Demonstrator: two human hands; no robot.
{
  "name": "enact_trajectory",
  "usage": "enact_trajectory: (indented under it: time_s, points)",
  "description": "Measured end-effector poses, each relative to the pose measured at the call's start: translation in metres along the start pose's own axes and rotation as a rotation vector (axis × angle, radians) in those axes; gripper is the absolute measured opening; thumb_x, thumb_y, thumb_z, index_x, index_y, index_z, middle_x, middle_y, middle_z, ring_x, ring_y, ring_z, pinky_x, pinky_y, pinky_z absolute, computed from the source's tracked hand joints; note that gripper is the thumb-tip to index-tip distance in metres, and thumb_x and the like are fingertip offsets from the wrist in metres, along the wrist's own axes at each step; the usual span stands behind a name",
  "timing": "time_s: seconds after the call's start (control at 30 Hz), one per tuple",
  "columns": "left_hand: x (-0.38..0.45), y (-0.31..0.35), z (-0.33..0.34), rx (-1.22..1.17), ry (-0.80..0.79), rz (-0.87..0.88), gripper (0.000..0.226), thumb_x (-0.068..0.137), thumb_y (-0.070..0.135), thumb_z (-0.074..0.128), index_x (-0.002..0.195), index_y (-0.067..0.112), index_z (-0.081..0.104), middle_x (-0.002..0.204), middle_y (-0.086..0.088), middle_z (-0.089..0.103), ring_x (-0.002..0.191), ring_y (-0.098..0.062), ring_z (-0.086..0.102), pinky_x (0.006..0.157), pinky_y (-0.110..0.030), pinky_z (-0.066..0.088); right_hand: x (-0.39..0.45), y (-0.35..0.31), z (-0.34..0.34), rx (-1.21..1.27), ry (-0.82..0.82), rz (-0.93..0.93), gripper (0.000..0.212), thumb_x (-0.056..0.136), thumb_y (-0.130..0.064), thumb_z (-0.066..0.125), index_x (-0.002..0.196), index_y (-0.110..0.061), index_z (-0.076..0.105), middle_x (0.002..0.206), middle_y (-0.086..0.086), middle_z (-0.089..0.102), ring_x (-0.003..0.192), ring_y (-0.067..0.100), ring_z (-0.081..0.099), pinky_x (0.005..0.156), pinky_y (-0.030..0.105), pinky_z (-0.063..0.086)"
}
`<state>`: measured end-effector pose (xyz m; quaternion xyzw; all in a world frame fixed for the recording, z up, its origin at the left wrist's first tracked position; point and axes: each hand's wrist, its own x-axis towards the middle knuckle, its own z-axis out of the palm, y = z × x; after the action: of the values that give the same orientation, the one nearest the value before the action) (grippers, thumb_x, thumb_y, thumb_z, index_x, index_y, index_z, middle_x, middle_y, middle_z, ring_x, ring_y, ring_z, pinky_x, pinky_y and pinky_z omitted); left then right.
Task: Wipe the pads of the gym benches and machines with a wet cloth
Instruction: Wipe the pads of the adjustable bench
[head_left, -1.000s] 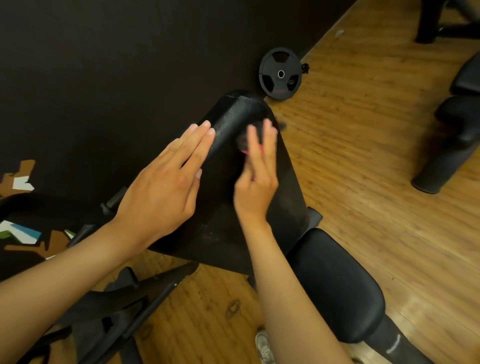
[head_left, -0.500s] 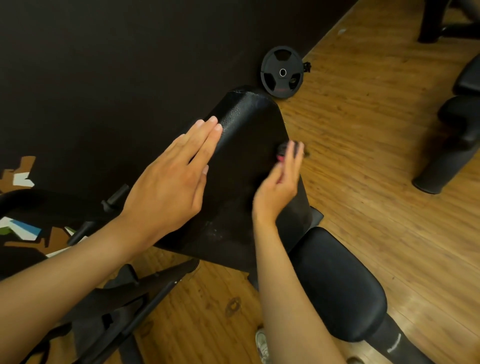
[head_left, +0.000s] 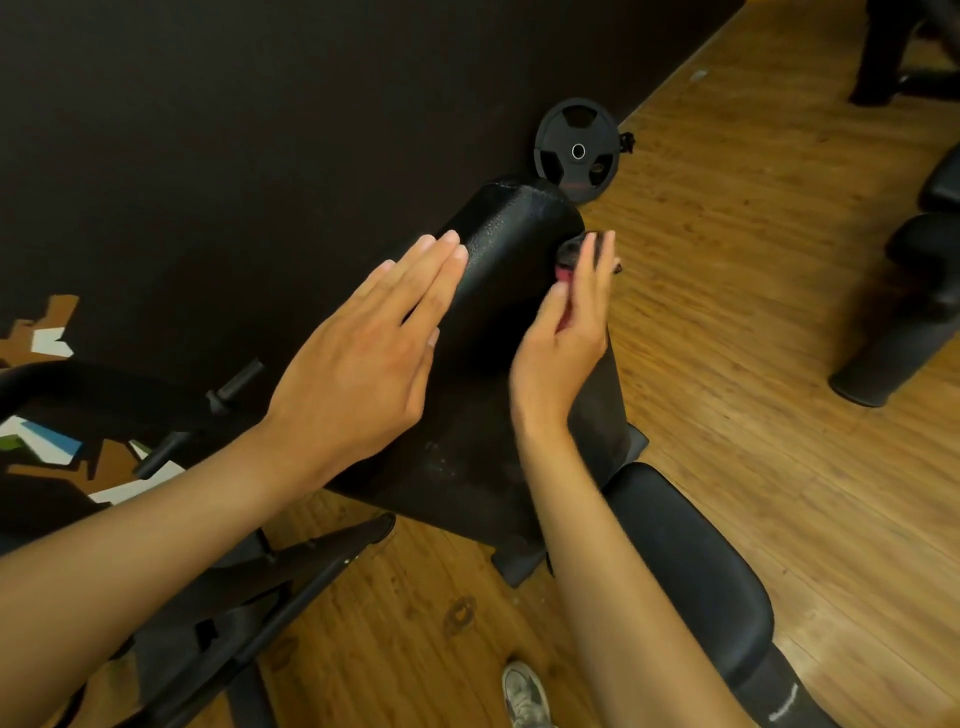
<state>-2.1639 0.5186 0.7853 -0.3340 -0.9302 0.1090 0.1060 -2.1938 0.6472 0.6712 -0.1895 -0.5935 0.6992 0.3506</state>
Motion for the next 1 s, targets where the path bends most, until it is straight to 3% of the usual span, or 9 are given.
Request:
enact_trajectory:
  time_s: [0.1, 0.17, 0.37, 0.5, 0.6, 0.73, 0.8, 0.93, 1.0]
  points:
    - [0.0, 0.0, 0.002, 0.011, 0.013, -0.026, 0.059, 0.109, 0.019, 0.033, 0.163, 0.006, 0.013, 0.171, -0.011, 0.011, 0.159, -0.018, 0.007, 0.129, -0.042, 0.017, -0.041, -0.022, 0.005, -0.015, -0.249, -0.303, 0.049, 0.102, 0.008, 0.044, 0.15, -0.003, 0.044, 0.163, 0.004, 0.028, 0.157, 0.026, 0.015, 0.128, 0.048, 0.017]
    - [-0.001, 0.0, 0.001, 0.012, 0.014, -0.055, 0.06, 0.11, 0.024, 0.031, 0.163, 0.005, 0.011, 0.172, -0.011, 0.009, 0.159, -0.018, 0.003, 0.129, -0.041, 0.014, -0.031, -0.014, 0.001, -0.082, -0.308, -0.442, 0.05, 0.1, 0.011, 0.045, 0.148, -0.002, 0.045, 0.161, 0.012, 0.032, 0.155, 0.03, 0.019, 0.127, 0.052, 0.018]
    - [0.002, 0.0, 0.001, -0.002, 0.012, -0.044, 0.061, 0.109, 0.022, 0.036, 0.163, 0.005, 0.013, 0.171, -0.011, 0.013, 0.159, -0.018, 0.007, 0.129, -0.039, 0.013, 0.016, -0.005, 0.004, -0.059, -0.041, -0.164, 0.048, 0.105, 0.002, 0.04, 0.153, -0.006, 0.042, 0.165, 0.01, 0.031, 0.157, 0.024, 0.017, 0.128, 0.039, 0.018]
    - [-0.002, -0.003, 0.001, -0.058, 0.028, -0.038, 0.057, 0.108, 0.021, 0.029, 0.161, 0.004, 0.018, 0.17, -0.012, 0.018, 0.159, -0.017, 0.01, 0.129, -0.042, 0.017, -0.088, -0.001, -0.006, -0.076, -0.337, -0.338, 0.052, 0.104, 0.002, 0.042, 0.154, -0.009, 0.035, 0.167, 0.004, 0.023, 0.156, 0.028, 0.019, 0.124, 0.057, 0.024]
    - [-0.003, -0.005, 0.0, -0.139, 0.061, -0.079, 0.057, 0.106, 0.019, 0.029, 0.161, 0.005, 0.022, 0.169, -0.009, 0.022, 0.158, -0.013, 0.012, 0.129, -0.038, 0.015, -0.071, 0.018, -0.017, -0.163, -0.46, -0.504, 0.057, 0.102, 0.004, 0.046, 0.155, -0.012, 0.032, 0.166, 0.004, 0.024, 0.156, 0.028, 0.018, 0.125, 0.057, 0.02]
    - [-0.002, -0.003, -0.002, -0.164, 0.048, -0.093, 0.058, 0.104, 0.02, 0.031, 0.16, 0.007, 0.025, 0.168, -0.006, 0.025, 0.157, -0.01, 0.014, 0.128, -0.033, 0.015, 0.001, -0.001, -0.003, -0.08, -0.176, -0.188, 0.057, 0.103, 0.006, 0.041, 0.156, -0.013, 0.035, 0.169, 0.001, 0.021, 0.158, 0.017, 0.006, 0.128, 0.05, 0.012]
    - [-0.002, -0.005, -0.001, -0.195, 0.042, -0.094, 0.058, 0.104, 0.018, 0.032, 0.16, 0.008, 0.025, 0.168, -0.004, 0.025, 0.157, -0.008, 0.013, 0.128, -0.03, 0.013, -0.016, -0.015, 0.004, -0.044, -0.144, -0.106, 0.057, 0.104, 0.005, 0.039, 0.157, -0.015, 0.033, 0.169, -0.002, 0.02, 0.158, 0.016, 0.005, 0.128, 0.051, 0.015]
    - [-0.002, -0.011, -0.001, -0.287, 0.069, -0.056, 0.058, 0.102, 0.014, 0.031, 0.159, 0.005, 0.029, 0.167, -0.004, 0.026, 0.157, -0.004, 0.012, 0.127, -0.024, 0.012, -0.12, 0.005, -0.009, -0.143, -0.456, -0.441, 0.055, 0.105, 0.001, 0.041, 0.156, -0.016, 0.032, 0.17, -0.003, 0.018, 0.157, 0.027, 0.016, 0.126, 0.052, 0.019]
    - [-0.003, -0.013, -0.001, -0.325, 0.074, -0.052, 0.059, 0.101, 0.014, 0.031, 0.158, 0.005, 0.031, 0.167, -0.003, 0.026, 0.156, -0.005, 0.013, 0.127, -0.027, 0.015, -0.11, 0.024, -0.019, -0.238, -0.527, -0.626, 0.051, 0.108, -0.005, 0.036, 0.156, -0.021, 0.028, 0.17, -0.003, 0.015, 0.156, 0.025, 0.019, 0.126, 0.049, 0.02]
